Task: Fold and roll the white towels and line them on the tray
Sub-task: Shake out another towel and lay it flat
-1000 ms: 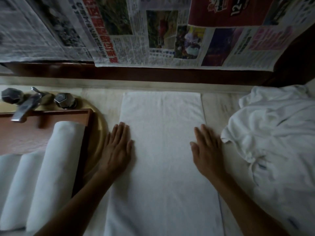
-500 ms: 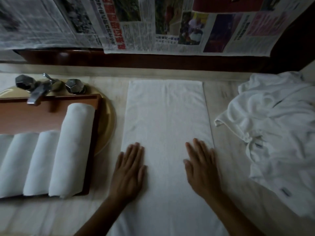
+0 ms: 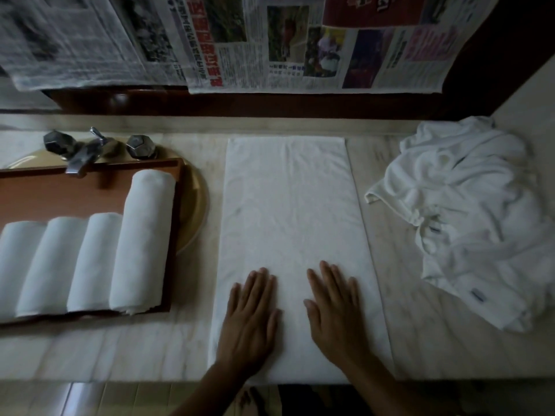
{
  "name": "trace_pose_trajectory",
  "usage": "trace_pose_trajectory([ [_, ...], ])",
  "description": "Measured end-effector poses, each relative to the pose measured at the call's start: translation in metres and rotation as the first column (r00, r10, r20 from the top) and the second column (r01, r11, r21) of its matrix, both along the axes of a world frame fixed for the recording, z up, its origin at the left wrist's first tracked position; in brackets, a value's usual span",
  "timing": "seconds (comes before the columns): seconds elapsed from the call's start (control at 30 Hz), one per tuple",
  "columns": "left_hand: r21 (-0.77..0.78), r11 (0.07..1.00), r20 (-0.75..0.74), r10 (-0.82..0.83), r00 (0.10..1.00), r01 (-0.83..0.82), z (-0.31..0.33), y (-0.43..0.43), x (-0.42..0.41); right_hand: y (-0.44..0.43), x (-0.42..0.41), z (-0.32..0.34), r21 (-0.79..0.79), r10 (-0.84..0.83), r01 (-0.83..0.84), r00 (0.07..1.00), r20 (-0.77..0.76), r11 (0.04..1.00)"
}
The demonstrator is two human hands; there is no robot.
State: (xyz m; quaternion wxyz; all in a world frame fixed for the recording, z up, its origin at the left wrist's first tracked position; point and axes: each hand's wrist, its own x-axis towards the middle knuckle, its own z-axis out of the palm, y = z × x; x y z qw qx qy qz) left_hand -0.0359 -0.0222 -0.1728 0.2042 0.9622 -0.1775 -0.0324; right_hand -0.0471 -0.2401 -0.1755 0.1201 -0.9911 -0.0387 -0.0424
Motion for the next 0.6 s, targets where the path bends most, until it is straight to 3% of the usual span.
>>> trace_pose_trajectory([
  [0.6,0.09,0.996,-0.022,-0.008,1.0,0.01,0.004,0.033,-0.017,-0.014,-0.023,0.004,-0.007,-0.075,0.075,0.996,-0.051,0.997],
])
